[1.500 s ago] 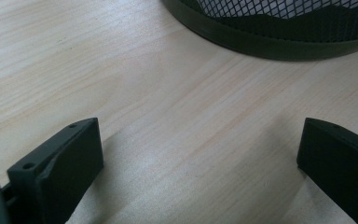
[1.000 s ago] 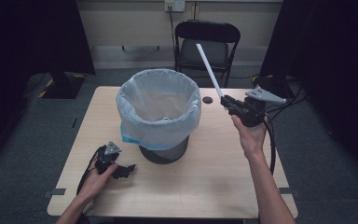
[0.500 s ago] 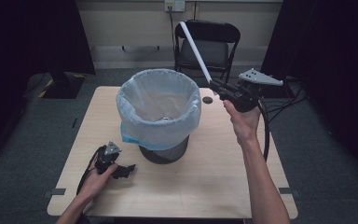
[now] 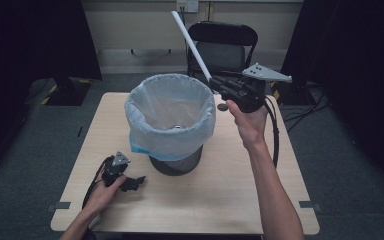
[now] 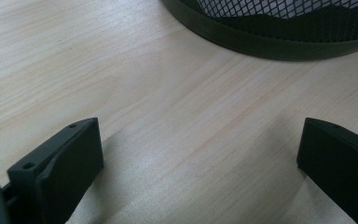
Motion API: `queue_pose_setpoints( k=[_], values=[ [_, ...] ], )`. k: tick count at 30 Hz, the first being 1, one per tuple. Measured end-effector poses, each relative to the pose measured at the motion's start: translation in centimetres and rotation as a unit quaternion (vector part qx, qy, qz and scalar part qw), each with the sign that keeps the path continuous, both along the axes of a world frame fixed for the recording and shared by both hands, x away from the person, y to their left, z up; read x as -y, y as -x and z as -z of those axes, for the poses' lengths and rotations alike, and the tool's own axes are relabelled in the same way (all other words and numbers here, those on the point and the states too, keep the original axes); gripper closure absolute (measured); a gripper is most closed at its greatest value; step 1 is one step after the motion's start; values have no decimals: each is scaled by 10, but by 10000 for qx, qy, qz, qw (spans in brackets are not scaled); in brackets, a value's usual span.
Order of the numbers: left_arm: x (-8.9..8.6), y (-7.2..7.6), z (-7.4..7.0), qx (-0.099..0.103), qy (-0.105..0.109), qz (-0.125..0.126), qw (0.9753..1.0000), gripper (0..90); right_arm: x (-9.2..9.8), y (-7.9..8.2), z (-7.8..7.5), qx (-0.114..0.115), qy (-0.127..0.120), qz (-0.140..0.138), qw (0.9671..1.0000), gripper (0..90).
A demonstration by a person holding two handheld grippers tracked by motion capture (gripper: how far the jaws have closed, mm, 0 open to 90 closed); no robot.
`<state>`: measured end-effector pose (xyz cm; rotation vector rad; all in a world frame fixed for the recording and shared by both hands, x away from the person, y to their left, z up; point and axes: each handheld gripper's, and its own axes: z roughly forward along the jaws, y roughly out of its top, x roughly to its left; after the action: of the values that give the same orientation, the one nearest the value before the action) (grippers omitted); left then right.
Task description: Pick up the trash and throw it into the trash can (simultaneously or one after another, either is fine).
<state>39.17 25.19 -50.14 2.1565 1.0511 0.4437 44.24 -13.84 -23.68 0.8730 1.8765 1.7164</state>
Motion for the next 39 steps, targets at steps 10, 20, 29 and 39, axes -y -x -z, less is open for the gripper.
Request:
queue_pose_setpoints(
  k=[10, 20, 29, 39],
  values=[
    [0, 0, 0, 1, -9, 1, 10000, 0, -21, 1, -5, 24, 65, -267, 9996, 801],
    [0, 0, 0, 0, -3, -3, 10000, 0, -42, 3, 1, -50, 226, -758, 9969, 793],
    [0, 0, 0, -6, 0, -6, 10000, 0, -46, -2, 9, -115, 274, -894, 9956, 712],
    [0, 0, 0, -7, 4, -8, 10000, 0, -45, -6, 8, -219, 307, -855, 9956, 536]
  ],
)
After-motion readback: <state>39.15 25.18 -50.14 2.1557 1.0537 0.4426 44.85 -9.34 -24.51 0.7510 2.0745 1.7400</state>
